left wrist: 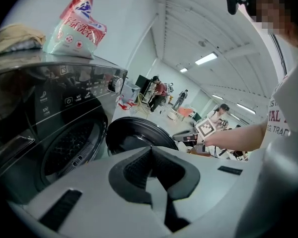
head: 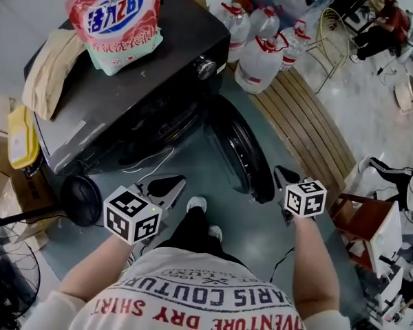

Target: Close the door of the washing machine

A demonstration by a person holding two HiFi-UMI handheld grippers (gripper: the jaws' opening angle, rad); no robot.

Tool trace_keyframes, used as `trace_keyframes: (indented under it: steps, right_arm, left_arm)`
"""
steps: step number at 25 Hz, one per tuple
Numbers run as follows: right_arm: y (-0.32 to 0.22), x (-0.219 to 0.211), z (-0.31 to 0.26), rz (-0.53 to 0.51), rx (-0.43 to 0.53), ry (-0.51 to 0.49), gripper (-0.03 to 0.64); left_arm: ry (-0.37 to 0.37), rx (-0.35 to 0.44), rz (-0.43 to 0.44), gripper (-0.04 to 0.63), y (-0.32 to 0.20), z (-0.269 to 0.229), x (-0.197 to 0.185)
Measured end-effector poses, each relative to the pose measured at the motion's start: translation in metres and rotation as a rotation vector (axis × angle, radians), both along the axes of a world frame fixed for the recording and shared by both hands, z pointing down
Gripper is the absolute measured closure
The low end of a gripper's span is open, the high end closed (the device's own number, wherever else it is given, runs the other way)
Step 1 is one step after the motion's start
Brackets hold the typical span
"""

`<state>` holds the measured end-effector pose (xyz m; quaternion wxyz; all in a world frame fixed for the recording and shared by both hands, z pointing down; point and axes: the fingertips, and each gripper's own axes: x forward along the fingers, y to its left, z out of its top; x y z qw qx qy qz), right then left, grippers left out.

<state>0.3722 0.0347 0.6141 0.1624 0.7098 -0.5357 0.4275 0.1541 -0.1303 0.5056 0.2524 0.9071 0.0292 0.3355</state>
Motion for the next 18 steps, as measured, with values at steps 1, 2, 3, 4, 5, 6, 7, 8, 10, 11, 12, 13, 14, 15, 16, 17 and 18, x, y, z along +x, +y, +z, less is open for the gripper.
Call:
trace_keyframes:
  steps: [1, 2, 3, 4, 5, 6, 7, 8, 10, 11, 12, 13, 14, 15, 16, 17, 18]
  right_arm:
    - [0.000, -0.001, 0.002, -0.005, -0.007, -0.003, 0.595]
    - [-0.001, -0.002, 0.004, -0.011, -0.015, -0.009, 0.595]
    - [-0.001, -0.003, 0.007, -0.018, -0.024, -0.015, 0.595]
    - [0.000, -0.005, 0.009, -0.025, -0.034, -0.019, 0.595]
    - [0.001, -0.006, 0.012, -0.030, -0.042, -0.021, 0.595]
    - [0.001, -0.006, 0.013, -0.031, -0.046, -0.023, 0.595]
    - [0.001, -0.005, 0.014, -0.032, -0.046, -0.026, 0.595]
    - [0.001, -0.005, 0.014, -0.033, -0.043, -0.031, 0.595]
    - [-0.001, -0.006, 0.014, -0.046, -0.035, -0.038, 0.595]
    - [-0.002, -0.007, 0.013, -0.055, -0.033, -0.040, 0.595]
    - [-0.003, -0.008, 0.013, -0.066, -0.032, -0.043, 0.595]
    - [-0.003, -0.009, 0.013, -0.078, -0.030, -0.048, 0.595]
    - [-0.003, -0.012, 0.012, -0.092, -0.029, -0.052, 0.595]
    - [-0.003, -0.014, 0.012, -0.109, -0.026, -0.057, 0.595]
    - [-0.003, -0.017, 0.011, -0.128, -0.022, -0.061, 0.595]
    - [-0.003, -0.021, 0.010, -0.150, -0.018, -0.064, 0.595]
    - [-0.004, -0.025, 0.009, -0.175, -0.012, -0.067, 0.595]
  left_arm:
    - [-0.002, -0.002, -0.003, 0.568, -0.004, 0.002, -0.001]
    - [-0.004, -0.004, -0.007, 0.568, -0.007, 0.003, -0.002]
    - [-0.007, -0.007, -0.012, 0.568, -0.010, 0.005, -0.002]
    - [-0.008, -0.010, -0.018, 0.568, -0.013, 0.006, -0.003]
    - [-0.010, -0.012, -0.023, 0.568, -0.015, 0.007, -0.004]
    - [-0.012, -0.013, -0.029, 0.568, -0.016, 0.008, -0.004]
    - [-0.014, -0.013, -0.035, 0.568, -0.017, 0.009, -0.005]
    - [-0.018, -0.013, -0.043, 0.568, -0.018, 0.010, -0.006]
    - [-0.026, -0.011, -0.061, 0.568, -0.019, 0.011, -0.009]
    - [-0.030, -0.010, -0.072, 0.568, -0.019, 0.011, -0.011]
    - [-0.034, -0.010, -0.086, 0.568, -0.018, 0.011, -0.012]
    - [-0.037, -0.011, -0.101, 0.568, -0.017, 0.010, -0.014]
    - [-0.040, -0.012, -0.117, 0.568, -0.015, 0.010, -0.017]
    - [-0.044, -0.012, -0.134, 0.568, -0.012, 0.011, -0.020]
    - [-0.049, -0.010, -0.152, 0.568, -0.010, 0.011, -0.023]
    - [-0.053, -0.010, -0.171, 0.568, -0.008, 0.011, -0.026]
    - [-0.057, -0.010, -0.192, 0.568, -0.005, 0.011, -0.030]
